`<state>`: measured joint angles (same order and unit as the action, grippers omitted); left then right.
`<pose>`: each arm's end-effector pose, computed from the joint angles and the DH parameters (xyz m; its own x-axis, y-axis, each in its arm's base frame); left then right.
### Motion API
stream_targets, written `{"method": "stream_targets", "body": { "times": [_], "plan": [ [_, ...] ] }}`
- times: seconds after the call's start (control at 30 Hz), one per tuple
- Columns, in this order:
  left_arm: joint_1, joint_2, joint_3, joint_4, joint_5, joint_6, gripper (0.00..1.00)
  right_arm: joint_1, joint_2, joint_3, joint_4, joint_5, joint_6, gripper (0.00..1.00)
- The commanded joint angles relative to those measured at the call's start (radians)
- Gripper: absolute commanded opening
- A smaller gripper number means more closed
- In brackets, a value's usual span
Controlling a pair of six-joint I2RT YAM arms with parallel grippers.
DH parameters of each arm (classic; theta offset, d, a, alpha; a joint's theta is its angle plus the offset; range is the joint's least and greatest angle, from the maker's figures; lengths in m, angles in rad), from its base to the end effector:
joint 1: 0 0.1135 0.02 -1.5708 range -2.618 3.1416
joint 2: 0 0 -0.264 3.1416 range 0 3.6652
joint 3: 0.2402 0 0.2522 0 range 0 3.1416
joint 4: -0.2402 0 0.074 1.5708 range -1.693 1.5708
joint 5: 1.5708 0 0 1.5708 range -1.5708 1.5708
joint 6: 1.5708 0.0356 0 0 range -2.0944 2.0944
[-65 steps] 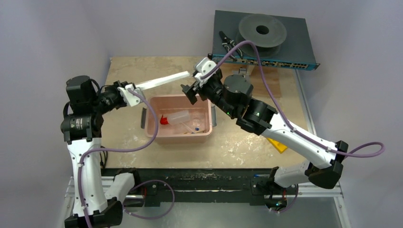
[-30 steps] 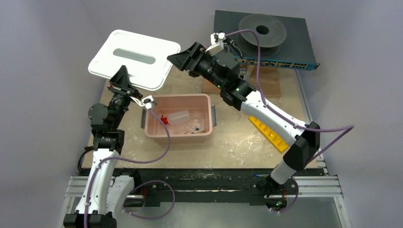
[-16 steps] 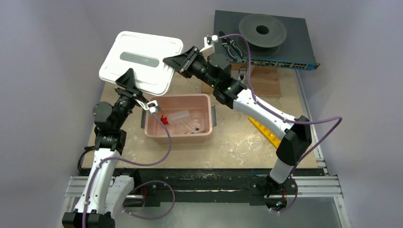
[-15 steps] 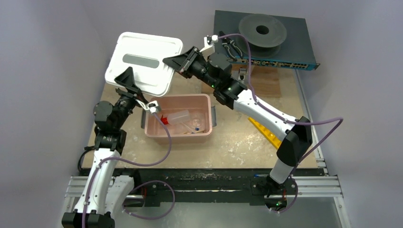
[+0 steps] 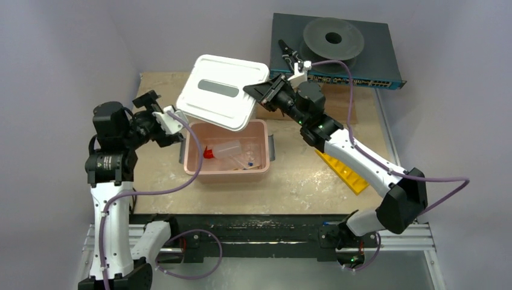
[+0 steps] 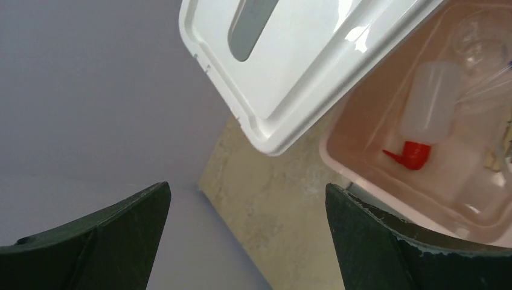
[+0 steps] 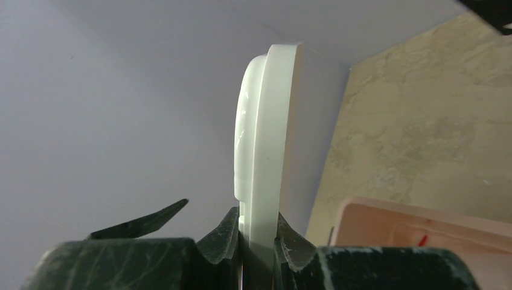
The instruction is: Organize the chemistry lab equipment
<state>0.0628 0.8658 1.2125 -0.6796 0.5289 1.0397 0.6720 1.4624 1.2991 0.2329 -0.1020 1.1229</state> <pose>0.1587 -0.0080 0.4200 0.1985 0.7584 -0.6208 0.4948 0.4692 0.7314 0.2732 0.2220 0.4029 -0.6063 0.6635 -0.4384 -0.3517 0.2707 0.8961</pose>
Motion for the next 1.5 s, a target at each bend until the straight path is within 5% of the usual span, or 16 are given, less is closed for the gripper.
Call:
{"method": "stream_targets", "body": {
  "times": [0.0, 0.13, 0.53, 1.47],
  "plan": [
    [0.08, 0.049, 0.138, -0.347, 0.242, -0.165, 1.0, -0.035, -0.083, -0.105, 0.013, -0.001, -0.022, 0.0],
    [0.095, 0.068, 0.161, -0.51, 0.289, -0.108, 1.0, -0.053, -0.145, -0.203, 0.03, -0.023, 0.0, 0.0],
    [0.13, 0.089, 0.115, -0.262, 0.145, -0.486, 1.0, -0.056, -0.286, -0.438, 0.175, -0.081, 0.143, 0.0],
    [0.13, 0.033, -0.098, -0.132, 0.066, -0.462, 1.0, -0.026, -0.19, -0.54, 0.244, -0.214, 0.251, 0.0]
  ]
}}
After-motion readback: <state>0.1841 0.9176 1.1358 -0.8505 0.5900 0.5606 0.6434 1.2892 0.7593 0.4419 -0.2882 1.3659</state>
